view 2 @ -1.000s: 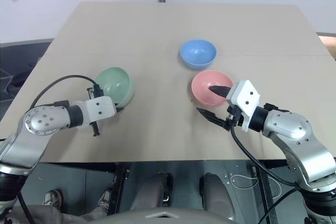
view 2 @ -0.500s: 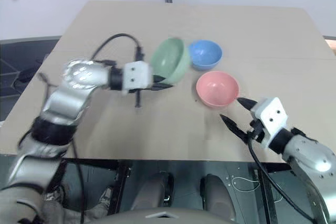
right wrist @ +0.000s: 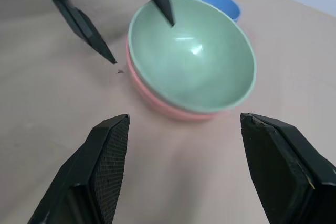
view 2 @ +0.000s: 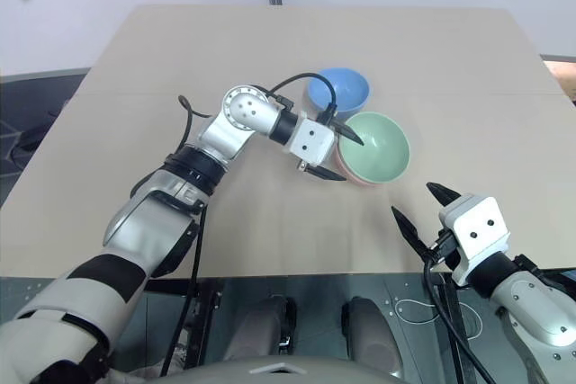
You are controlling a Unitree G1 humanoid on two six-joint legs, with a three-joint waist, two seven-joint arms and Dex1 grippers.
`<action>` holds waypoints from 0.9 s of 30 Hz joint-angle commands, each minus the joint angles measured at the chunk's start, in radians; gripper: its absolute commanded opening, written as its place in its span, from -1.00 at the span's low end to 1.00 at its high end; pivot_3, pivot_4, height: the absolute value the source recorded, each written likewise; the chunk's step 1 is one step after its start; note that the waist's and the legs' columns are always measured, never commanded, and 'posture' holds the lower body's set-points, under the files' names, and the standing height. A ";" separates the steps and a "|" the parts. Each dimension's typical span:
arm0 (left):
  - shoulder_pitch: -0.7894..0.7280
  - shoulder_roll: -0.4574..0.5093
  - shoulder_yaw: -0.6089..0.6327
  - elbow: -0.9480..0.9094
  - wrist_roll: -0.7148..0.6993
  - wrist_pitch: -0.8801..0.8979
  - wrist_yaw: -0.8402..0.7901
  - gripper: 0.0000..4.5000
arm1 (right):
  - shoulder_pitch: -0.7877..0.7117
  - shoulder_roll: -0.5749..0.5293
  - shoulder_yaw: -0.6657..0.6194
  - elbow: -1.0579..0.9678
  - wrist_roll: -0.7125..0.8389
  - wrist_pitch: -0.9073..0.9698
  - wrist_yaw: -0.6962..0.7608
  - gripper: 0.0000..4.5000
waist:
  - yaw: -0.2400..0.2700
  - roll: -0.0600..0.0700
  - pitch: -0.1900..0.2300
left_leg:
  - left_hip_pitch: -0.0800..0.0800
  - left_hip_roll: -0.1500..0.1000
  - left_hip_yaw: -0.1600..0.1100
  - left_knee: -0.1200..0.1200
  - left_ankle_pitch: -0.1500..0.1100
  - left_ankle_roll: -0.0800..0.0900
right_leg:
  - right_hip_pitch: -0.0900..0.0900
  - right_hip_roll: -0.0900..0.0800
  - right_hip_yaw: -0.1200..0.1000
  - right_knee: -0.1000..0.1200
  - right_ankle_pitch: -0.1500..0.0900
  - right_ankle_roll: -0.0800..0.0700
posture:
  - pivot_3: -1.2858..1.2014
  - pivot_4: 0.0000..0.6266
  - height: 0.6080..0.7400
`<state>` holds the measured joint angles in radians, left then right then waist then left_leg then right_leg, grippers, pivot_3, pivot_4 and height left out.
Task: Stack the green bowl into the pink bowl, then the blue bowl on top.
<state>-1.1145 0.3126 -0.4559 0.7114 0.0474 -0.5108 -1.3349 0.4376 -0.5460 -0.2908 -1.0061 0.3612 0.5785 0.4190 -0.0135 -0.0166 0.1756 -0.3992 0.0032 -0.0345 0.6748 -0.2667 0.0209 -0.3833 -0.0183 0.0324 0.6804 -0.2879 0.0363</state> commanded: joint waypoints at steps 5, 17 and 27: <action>-0.129 0.161 0.126 0.138 0.063 0.047 0.141 0.57 | -0.092 -0.001 -0.010 0.000 0.041 -0.024 0.017 0.66 | -0.004 0.000 0.000 | 0.001 0.001 0.000 0.000 0.000 0.000 | 0.000 0.001 0.000 0.001 0.000 0.000 | 0.03 -0.52 1.00; -0.309 0.071 0.005 0.541 0.376 -0.065 0.515 0.57 | -0.216 -0.013 0.056 0.056 0.018 -0.009 0.013 0.66 | 0.027 -0.001 0.000 | -0.014 -0.001 -0.005 0.009 -0.001 0.001 | -0.009 -0.001 -0.007 0.001 0.000 0.000 | 0.03 -0.52 1.00; -0.371 -0.045 -0.126 0.628 0.593 0.009 0.795 0.57 | -0.239 0.013 0.112 0.044 -0.033 -0.003 -0.046 0.66 | 0.024 -0.001 0.000 | -0.016 -0.002 -0.003 0.011 -0.001 0.001 | -0.014 -0.001 -0.004 0.008 0.000 0.001 | 0.03 -0.52 1.00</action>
<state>-1.4516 0.2760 -0.5648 1.3338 0.6116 -0.5234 -0.5913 0.2059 -0.5373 -0.1792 -0.9310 0.3364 0.5821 0.3890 0.0104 -0.0179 0.1761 -0.4150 0.0014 -0.0377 0.6857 -0.2674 0.0220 -0.3973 -0.0193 0.0281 0.6888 -0.2875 0.0370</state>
